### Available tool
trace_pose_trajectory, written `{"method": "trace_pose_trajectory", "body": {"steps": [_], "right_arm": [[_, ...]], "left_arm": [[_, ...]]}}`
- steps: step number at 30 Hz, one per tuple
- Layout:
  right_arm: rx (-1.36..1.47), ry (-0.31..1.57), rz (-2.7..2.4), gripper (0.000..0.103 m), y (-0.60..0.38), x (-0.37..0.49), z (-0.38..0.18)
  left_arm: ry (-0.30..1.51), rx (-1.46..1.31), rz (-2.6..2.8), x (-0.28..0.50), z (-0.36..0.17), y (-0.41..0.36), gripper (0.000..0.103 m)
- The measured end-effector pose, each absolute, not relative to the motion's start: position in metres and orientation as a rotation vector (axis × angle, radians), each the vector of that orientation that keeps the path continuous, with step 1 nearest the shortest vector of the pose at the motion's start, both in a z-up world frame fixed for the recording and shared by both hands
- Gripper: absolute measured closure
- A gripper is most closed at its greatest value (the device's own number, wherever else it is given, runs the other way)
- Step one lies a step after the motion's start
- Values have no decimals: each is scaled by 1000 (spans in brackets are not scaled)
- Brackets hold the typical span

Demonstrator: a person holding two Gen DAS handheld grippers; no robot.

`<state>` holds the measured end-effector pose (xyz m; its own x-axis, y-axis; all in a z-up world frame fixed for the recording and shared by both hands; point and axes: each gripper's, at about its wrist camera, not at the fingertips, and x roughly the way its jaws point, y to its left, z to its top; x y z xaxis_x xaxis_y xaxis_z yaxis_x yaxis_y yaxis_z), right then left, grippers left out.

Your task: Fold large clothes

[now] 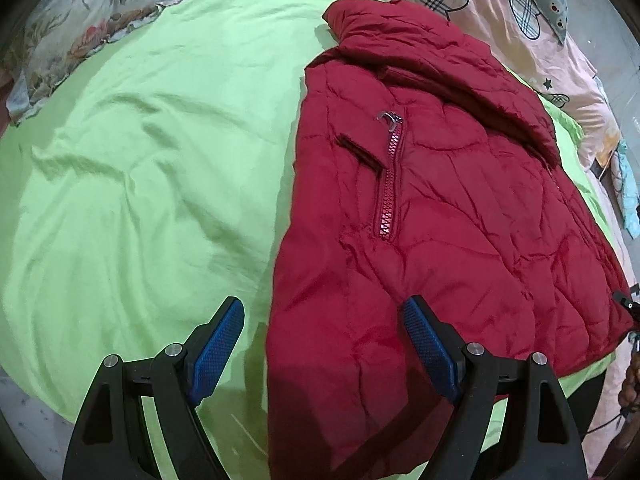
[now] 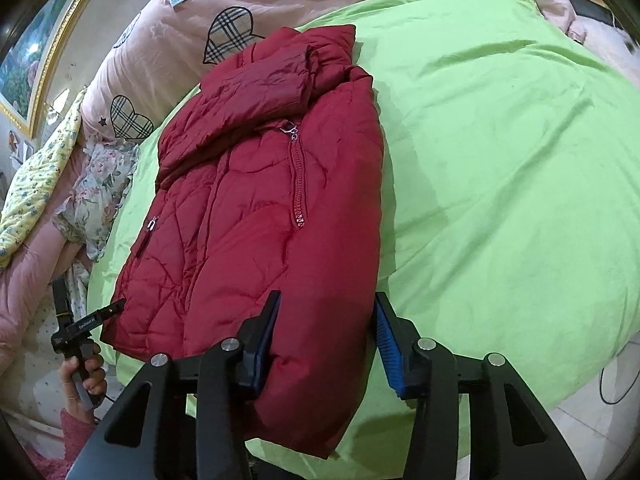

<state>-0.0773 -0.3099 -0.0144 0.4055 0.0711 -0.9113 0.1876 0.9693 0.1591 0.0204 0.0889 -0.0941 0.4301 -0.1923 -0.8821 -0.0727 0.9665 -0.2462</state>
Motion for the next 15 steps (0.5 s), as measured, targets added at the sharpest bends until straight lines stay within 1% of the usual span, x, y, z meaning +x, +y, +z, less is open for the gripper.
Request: {"method": "trace_pose_trajectory", "body": {"steps": [6, 7, 10, 12, 13, 15], "right_arm": [[261, 1145, -62, 56, -309, -79, -17], [263, 1146, -58, 58, -308, -79, -17], [243, 1138, -48, 66, -305, -79, -17], [239, 1129, -44, 72, -304, -80, -16], [240, 1121, -39, 73, -304, -81, -16], [248, 1104, -27, 77, -304, -82, -15]], "left_arm": [[1122, -273, -134, 17, -100, 79, 23], [1120, -273, -144, 15, -101, 77, 23], [1121, -256, -165, 13, -104, 70, 35], [1113, -244, -176, 12, -102, 68, 47], [1109, -238, -185, 12, -101, 66, 51], [1097, -218, -197, 10, -97, 63, 66]]}}
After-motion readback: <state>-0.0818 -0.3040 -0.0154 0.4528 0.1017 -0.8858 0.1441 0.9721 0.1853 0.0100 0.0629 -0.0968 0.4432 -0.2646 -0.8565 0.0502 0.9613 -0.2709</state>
